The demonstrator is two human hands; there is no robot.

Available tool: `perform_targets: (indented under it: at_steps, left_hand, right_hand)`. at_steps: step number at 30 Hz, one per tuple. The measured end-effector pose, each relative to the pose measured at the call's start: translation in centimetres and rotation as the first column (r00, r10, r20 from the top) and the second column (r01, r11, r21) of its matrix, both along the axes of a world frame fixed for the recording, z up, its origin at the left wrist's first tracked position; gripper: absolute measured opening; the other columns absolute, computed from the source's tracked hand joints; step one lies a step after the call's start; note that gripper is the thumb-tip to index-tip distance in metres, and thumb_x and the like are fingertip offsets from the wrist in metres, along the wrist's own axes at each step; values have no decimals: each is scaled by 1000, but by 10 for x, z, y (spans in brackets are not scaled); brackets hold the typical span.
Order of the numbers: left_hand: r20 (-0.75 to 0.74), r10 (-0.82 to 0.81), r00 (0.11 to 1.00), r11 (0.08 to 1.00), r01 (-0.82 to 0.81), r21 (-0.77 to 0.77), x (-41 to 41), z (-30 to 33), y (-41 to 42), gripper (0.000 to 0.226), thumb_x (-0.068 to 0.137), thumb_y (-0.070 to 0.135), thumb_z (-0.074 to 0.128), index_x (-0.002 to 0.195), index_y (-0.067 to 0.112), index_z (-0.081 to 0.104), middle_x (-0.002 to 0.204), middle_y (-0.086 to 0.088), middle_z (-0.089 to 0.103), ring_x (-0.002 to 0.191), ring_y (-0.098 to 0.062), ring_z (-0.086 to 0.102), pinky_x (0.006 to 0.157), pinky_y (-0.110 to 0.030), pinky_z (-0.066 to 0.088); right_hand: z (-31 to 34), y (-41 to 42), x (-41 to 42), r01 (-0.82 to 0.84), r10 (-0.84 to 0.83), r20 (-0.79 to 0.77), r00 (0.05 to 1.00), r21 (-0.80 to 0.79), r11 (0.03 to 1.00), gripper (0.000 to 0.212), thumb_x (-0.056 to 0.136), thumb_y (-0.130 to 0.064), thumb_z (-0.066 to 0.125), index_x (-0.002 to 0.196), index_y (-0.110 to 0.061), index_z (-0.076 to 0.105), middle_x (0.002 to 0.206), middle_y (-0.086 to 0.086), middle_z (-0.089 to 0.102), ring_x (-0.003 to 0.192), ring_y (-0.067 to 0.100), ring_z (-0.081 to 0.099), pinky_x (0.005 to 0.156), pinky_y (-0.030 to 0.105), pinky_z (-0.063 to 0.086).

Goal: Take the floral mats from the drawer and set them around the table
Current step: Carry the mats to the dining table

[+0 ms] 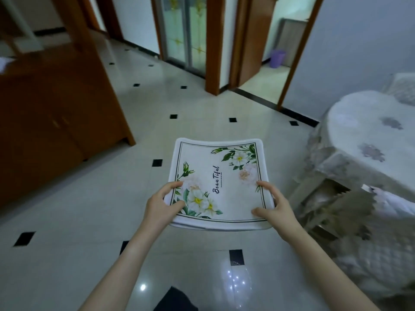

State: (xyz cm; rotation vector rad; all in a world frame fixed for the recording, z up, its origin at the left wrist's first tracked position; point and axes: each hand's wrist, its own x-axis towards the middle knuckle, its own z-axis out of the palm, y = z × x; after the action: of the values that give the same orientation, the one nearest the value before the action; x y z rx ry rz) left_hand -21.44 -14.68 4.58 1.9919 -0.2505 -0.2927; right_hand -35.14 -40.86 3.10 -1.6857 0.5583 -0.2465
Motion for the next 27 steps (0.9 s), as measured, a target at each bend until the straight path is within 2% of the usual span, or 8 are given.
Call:
perform_targets:
  at_steps: [5, 10, 13, 17, 20, 22, 24, 27]
  left_hand:
    - [6, -147, 989, 989, 147, 10, 85, -16, -57, 45, 77, 2, 68, 112, 29, 65, 114, 16, 60, 94, 18, 51, 71, 3, 33]
    - [-3, -273, 962, 962, 274, 16, 188, -22, -119, 43, 75, 4, 68, 109, 30, 67, 114, 18, 61, 114, 0, 47, 90, -17, 35]
    - [7, -362, 932, 932, 362, 27, 241, -13, -159, 41, 76, 5, 67, 107, 31, 68, 113, 18, 61, 111, 1, 49, 88, -17, 37]
    - [26, -495, 869, 869, 494, 42, 290, -1, -225, 40, 76, 4, 66, 106, 32, 68, 109, 21, 61, 85, 23, 52, 67, 3, 37]
    - [27, -573, 819, 819, 570, 63, 311, -2, -282, 41, 75, 5, 66, 104, 33, 68, 110, 20, 62, 89, 22, 52, 65, 5, 34]
    - [26, -608, 793, 793, 606, 71, 321, -6, -322, 41, 75, 5, 66, 104, 34, 68, 110, 19, 63, 91, 17, 53, 68, 3, 34]
    - [13, -636, 772, 771, 634, 63, 330, -10, -364, 41, 75, 5, 66, 103, 34, 69, 110, 20, 64, 102, 5, 54, 81, -9, 40]
    - [32, -668, 743, 744, 667, 48, 339, -13, -427, 39, 75, 3, 66, 102, 31, 69, 106, 28, 63, 106, -2, 57, 91, -23, 44]
  right_hand:
    - [-12, -32, 49, 118, -119, -12, 993, -62, 991, 67, 69, 10, 69, 117, -36, 57, 123, -12, 58, 111, 8, 57, 92, 24, 49]
    - [-13, -65, 116, 261, -263, -30, 964, -71, 963, 66, 69, 7, 70, 118, -34, 58, 121, -16, 58, 104, -4, 56, 81, 8, 45]
    - [-8, -84, 147, 338, -340, -43, 939, -56, 940, 65, 70, 5, 72, 119, -35, 57, 121, -19, 58, 107, -3, 56, 87, 14, 47]
    - [-2, -117, 170, 447, -450, -62, 891, -56, 893, 64, 70, 3, 73, 118, -36, 57, 119, -13, 61, 103, 5, 61, 87, 22, 51]
    - [-3, -148, 176, 513, -517, -84, 852, -64, 856, 64, 72, -2, 73, 119, -40, 55, 120, -17, 58, 103, 0, 60, 85, 20, 51]
    - [-7, -174, 180, 554, -558, -96, 824, -69, 830, 63, 72, -3, 73, 118, -42, 55, 117, -17, 60, 101, 2, 61, 84, 22, 51]
    - [-11, -205, 185, 579, -586, -120, 801, -90, 810, 62, 72, -6, 73, 115, -45, 54, 113, -19, 61, 96, 2, 63, 82, 23, 52]
    - [-16, -261, 194, 590, -600, -131, 790, -105, 800, 58, 73, -9, 72, 114, -46, 55, 110, -24, 61, 92, -5, 62, 74, 14, 51]
